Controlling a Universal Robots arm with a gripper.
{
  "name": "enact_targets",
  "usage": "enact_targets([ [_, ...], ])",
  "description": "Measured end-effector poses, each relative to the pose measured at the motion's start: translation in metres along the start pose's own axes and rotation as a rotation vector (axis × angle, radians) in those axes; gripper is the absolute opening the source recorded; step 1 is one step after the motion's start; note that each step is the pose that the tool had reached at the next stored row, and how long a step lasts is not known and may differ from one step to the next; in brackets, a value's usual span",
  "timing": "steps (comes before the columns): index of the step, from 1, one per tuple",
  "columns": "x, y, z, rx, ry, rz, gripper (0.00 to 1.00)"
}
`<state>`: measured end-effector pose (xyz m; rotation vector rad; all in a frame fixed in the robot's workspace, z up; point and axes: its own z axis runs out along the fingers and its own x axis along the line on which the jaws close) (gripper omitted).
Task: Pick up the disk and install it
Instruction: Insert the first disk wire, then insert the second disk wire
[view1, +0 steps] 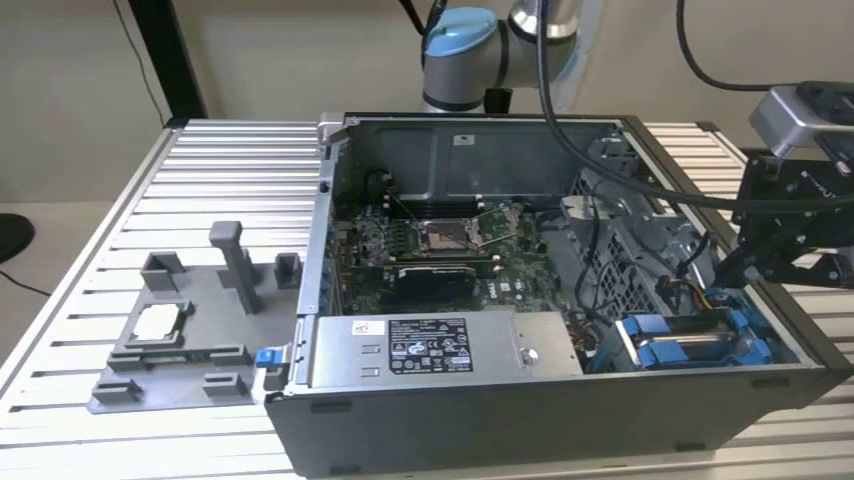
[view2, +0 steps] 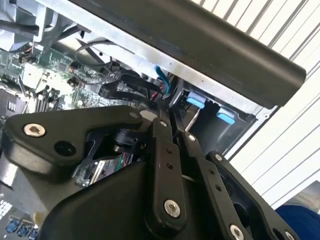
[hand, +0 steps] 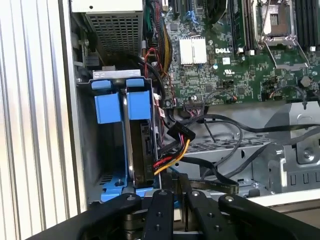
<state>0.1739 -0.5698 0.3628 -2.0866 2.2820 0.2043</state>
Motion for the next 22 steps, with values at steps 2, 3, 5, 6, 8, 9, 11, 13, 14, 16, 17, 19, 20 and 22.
enact_targets([
  [2, 0.0002, 0.0023, -0.0014, 0.0125, -0.0011, -0.002, 0.0],
  [3, 0.0006, 0.0031, -0.0013, 0.0128, 0.0, -0.002, 0.0],
  [5, 0.0011, 0.0057, -0.0015, 0.0148, 0.0004, -0.002, 0.0],
  [6, 0.0017, 0.0075, -0.0014, 0.0162, 0.0003, -0.002, 0.0],
  [8, 0.0038, 0.0129, -0.0013, 0.0186, 0.0006, -0.003, 0.0],
  [9, 0.0047, 0.0148, -0.0012, 0.0188, 0.0014, -0.003, 0.0],
  [11, 0.0066, 0.0179, -0.0012, 0.0189, 0.0037, -0.004, 0.0],
  [13, 0.0072, 0.0196, -0.0013, 0.0191, 0.0112, -0.007, 0.0],
  [14, 0.0073, 0.0201, -0.0011, 0.0194, 0.0171, -0.009, 0.0],
  [16, 0.0074, 0.0207, -0.0012, 0.0198, 0.0301, -0.015, 0.0],
  [17, 0.0075, 0.021, -0.0011, 0.0199, 0.0345, -0.017, 0.0],
  [19, 0.0082, 0.0215, -0.0011, 0.0197, 0.039, -0.022, 0.0],
  [20, 0.0087, 0.0218, -0.0013, 0.0195, 0.0395, -0.024, 0.0],
  [22, 0.0099, 0.0228, -0.0006, 0.0203, 0.0393, -0.028, 0.0],
])
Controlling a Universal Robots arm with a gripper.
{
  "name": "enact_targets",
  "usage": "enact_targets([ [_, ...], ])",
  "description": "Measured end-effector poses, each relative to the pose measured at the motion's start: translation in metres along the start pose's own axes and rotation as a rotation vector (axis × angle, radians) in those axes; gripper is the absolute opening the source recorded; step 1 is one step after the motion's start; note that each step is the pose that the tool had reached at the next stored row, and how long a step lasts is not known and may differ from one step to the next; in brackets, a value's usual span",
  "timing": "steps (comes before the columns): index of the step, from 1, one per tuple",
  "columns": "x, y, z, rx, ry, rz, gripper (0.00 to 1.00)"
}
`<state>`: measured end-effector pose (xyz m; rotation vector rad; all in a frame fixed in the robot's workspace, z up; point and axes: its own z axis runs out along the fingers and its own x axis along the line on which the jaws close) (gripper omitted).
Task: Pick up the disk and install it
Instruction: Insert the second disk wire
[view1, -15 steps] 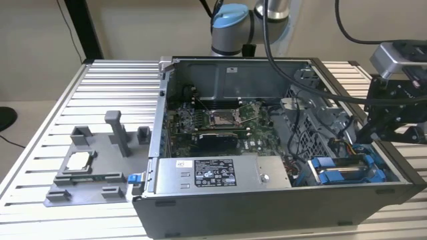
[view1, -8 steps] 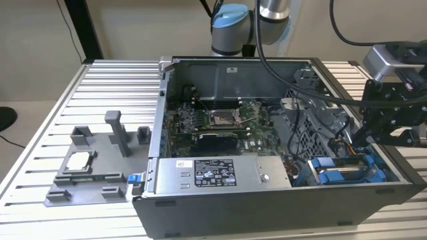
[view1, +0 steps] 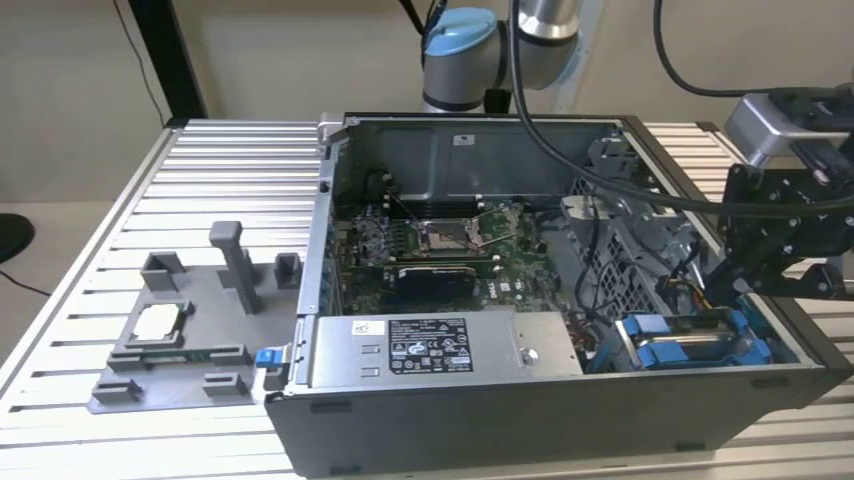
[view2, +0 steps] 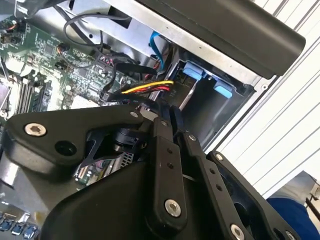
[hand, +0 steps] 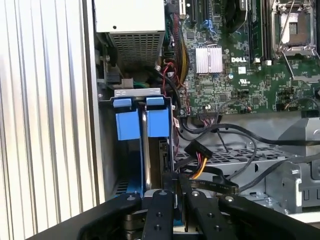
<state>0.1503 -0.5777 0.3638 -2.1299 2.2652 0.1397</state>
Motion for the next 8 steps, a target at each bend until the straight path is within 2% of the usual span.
enact_targets([
  [4, 0.0021, 0.0044, 0.0011, 0.0128, -0.0003, -0.006, 0.0],
  [8, 0.0042, 0.0131, 0.0025, 0.0284, -0.0014, -0.011, 0.0],
])
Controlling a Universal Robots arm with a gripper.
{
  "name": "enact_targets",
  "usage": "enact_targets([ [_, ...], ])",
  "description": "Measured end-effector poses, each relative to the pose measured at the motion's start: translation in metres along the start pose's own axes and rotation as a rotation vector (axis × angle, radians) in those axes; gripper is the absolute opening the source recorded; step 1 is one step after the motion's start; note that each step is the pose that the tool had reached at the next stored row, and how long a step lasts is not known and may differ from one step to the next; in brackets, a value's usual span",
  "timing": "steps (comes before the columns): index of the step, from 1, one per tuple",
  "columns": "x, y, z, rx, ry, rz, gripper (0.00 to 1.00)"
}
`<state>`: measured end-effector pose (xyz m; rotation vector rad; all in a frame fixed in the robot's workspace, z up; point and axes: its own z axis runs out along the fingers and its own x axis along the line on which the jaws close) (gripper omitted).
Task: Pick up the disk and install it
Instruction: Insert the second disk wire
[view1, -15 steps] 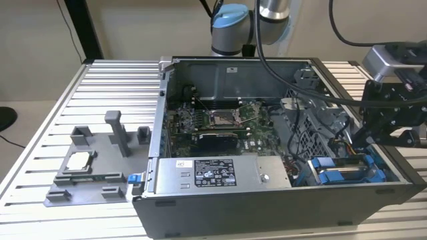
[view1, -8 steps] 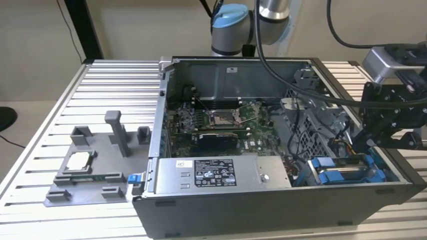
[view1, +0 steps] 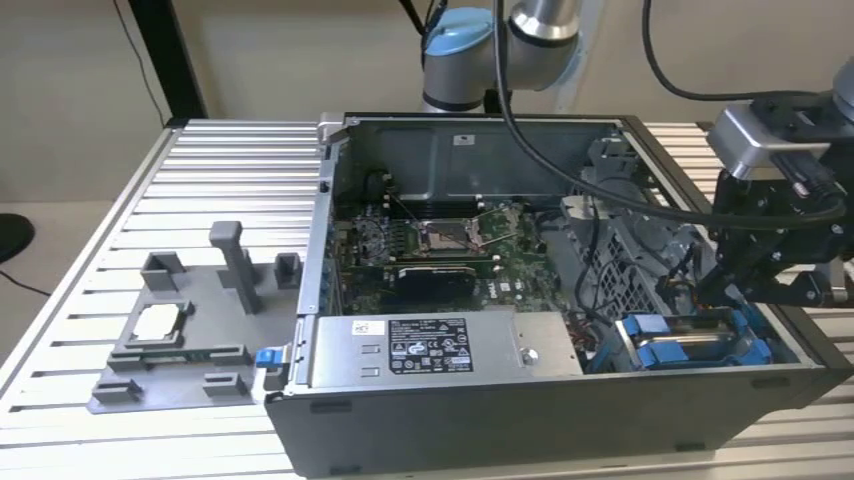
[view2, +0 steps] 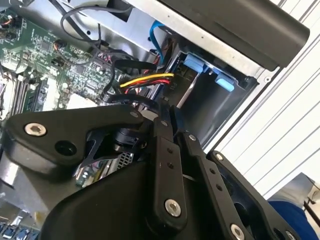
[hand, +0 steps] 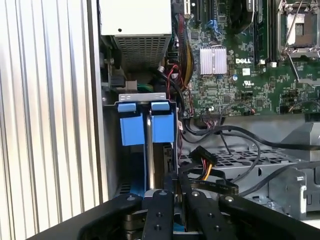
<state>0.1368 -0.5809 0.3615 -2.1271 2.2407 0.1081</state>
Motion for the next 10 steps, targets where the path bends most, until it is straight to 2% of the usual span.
enact_targets([
  [2, 0.0007, 0.0042, 0.0006, 0.011, -0.0004, -0.003, 0.0],
  [6, 0.0018, 0.0096, 0.0019, 0.0538, -0.0026, -0.009, 0.0],
  [7, 0.002, 0.0114, 0.0024, 0.0626, -0.0029, -0.011, 0.0],
  [8, 0.0021, 0.0133, 0.003, 0.068, -0.0031, -0.012, 0.0],
  [10, 0.0025, 0.0172, 0.0041, 0.0733, -0.0036, -0.015, 0.0],
])
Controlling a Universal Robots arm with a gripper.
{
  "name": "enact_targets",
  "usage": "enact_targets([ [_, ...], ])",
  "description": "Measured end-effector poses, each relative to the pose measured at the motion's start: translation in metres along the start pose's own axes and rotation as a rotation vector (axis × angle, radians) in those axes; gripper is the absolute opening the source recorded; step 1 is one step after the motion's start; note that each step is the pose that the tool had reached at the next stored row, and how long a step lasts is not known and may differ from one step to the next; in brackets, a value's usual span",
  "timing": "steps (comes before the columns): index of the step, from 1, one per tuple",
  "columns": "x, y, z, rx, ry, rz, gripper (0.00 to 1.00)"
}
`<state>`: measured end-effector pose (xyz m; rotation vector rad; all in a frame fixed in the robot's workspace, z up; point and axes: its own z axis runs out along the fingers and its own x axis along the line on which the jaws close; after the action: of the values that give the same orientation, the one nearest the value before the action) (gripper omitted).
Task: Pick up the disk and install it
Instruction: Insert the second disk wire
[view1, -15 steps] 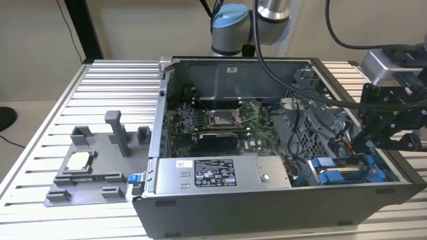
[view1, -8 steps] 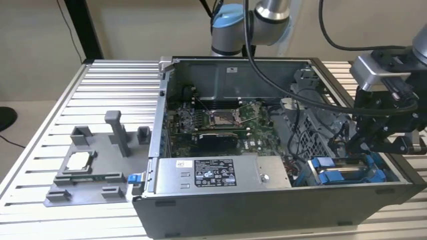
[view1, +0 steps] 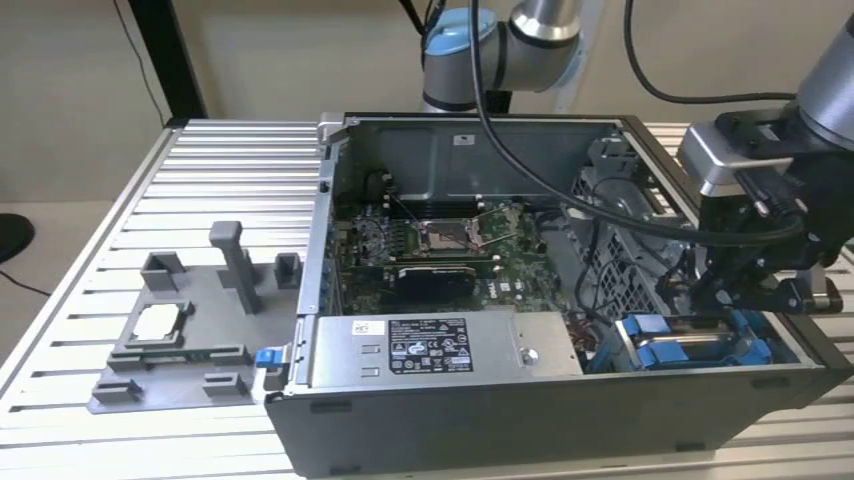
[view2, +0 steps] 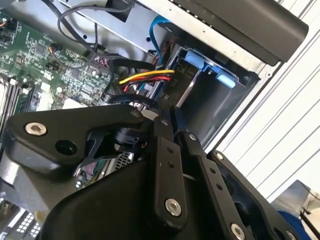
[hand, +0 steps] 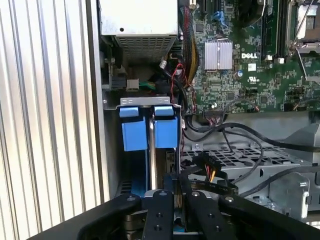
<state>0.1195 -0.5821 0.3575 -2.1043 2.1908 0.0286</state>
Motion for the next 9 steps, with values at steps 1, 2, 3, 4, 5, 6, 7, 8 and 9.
enact_targets([
  [1, 0.0, 0.0004, 0.0001, 0.0003, -0.0001, -0.001, 0.0],
  [2, 0.0, 0.0004, 0.0001, 0.0004, 0.0, -0.001, 0.0],
  [3, 0.0, 0.0004, 0.0001, 0.0003, 0.0, -0.001, 0.0],
  [4, 0.0, 0.0004, 0.0001, 0.0003, 0.0, -0.001, 0.0],
  [5, 0.0, 0.0004, 0.0003, 0.0004, 0.0002, -0.001, 0.0],
  [6, 0.0002, 0.0006, 0.0027, 0.0004, 0.0012, -0.001, 0.0],
  [7, 0.0004, 0.0007, 0.0045, 0.0004, 0.0014, -0.001, 0.0],
  [8, 0.0005, 0.0008, 0.0062, 0.0004, 0.0013, -0.001, 0.0],
  [9, 0.0006, 0.0009, 0.0074, 0.0004, 0.0013, -0.001, 0.0],
])
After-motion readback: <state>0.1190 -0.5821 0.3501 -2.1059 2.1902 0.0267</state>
